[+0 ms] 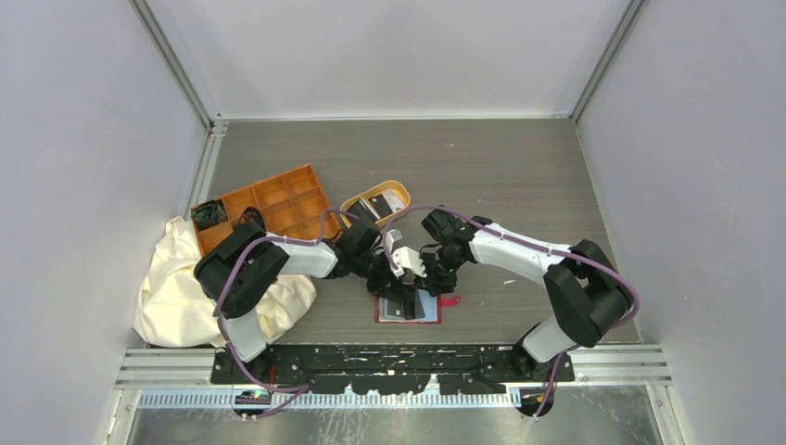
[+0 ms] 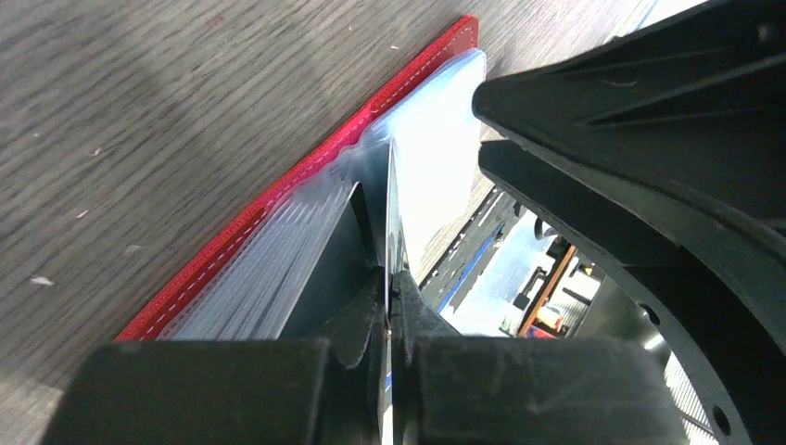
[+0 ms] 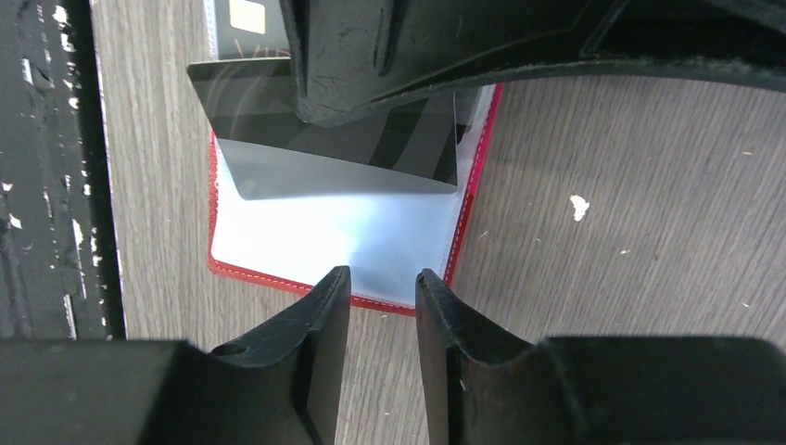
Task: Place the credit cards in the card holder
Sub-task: Insert the credit card into the card holder.
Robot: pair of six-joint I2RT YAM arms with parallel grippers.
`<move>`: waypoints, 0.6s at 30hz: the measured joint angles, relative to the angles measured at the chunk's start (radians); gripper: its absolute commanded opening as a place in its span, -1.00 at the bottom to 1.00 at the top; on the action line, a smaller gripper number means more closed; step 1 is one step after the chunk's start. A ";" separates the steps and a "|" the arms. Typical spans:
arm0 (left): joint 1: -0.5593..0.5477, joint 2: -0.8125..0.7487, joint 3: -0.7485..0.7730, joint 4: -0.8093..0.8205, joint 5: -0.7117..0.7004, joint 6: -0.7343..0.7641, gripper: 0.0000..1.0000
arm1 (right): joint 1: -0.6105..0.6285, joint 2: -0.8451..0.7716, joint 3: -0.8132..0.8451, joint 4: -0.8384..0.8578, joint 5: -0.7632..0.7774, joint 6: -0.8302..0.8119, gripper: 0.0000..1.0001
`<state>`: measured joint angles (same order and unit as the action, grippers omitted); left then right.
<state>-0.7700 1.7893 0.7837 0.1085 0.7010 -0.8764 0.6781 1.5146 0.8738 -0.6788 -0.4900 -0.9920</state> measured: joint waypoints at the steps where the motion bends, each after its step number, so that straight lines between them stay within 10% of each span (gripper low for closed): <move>1: 0.000 0.000 0.000 0.000 0.000 0.004 -0.96 | 0.001 0.004 0.001 0.000 0.008 0.000 -0.28; 18: 0.008 0.057 0.063 -0.032 0.051 0.095 -0.80 | 0.020 0.072 0.024 0.034 0.127 0.076 -0.35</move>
<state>-0.7620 1.8462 0.8463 0.0761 0.7525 -0.7815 0.6983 1.5864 0.8978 -0.6445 -0.3630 -0.9161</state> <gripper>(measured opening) 0.057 0.318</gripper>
